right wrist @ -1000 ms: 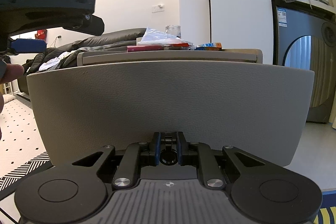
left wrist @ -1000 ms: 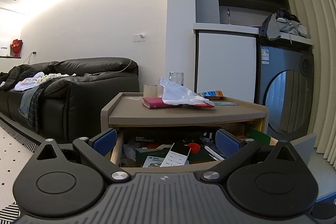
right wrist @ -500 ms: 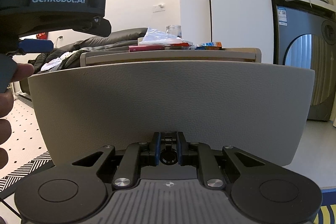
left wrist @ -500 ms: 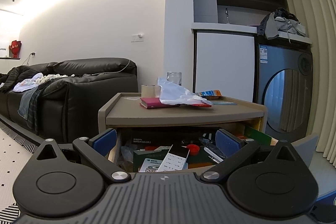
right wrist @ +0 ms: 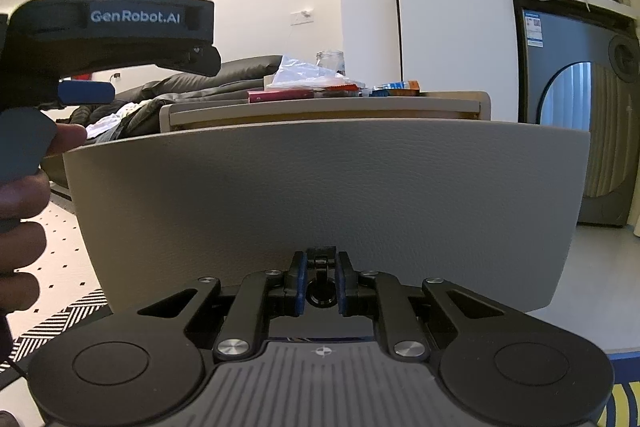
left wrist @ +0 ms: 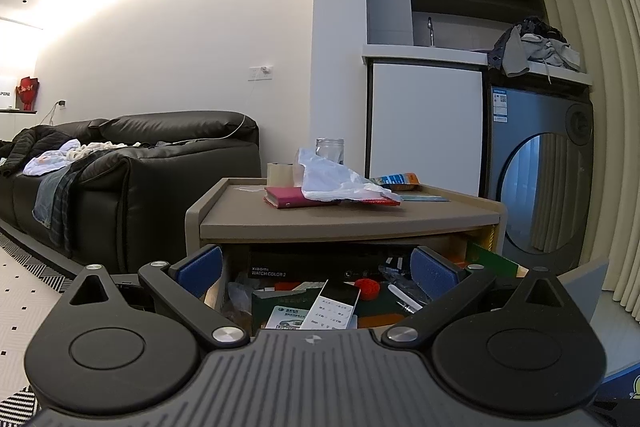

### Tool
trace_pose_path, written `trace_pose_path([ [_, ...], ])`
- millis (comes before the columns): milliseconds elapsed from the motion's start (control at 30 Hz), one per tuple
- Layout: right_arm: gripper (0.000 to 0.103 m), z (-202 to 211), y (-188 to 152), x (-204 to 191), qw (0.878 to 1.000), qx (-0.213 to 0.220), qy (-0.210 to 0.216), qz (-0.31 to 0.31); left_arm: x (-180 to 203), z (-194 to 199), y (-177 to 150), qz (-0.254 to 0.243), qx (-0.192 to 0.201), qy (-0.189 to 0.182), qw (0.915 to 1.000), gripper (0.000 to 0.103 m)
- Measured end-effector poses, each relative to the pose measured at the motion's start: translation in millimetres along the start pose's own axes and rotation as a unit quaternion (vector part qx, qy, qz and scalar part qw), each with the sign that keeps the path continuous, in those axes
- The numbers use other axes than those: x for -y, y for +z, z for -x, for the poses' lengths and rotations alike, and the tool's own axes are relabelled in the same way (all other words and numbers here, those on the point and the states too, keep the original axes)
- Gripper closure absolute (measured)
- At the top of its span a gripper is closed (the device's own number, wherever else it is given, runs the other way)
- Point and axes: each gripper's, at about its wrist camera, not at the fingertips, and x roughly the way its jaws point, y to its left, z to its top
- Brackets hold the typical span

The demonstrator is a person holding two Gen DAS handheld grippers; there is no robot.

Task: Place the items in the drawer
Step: 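Pull the drawer further open with the right gripper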

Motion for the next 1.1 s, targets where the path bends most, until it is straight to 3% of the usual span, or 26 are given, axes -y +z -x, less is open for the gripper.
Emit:
trace_pose_path([
  [1100,0.102,5.2,-4.9,2.7,1.000,-0.003,0.005,0.013,-0.2,-5.2,-3.4,-0.002,-0.008,0.009,0.9999,0.000],
])
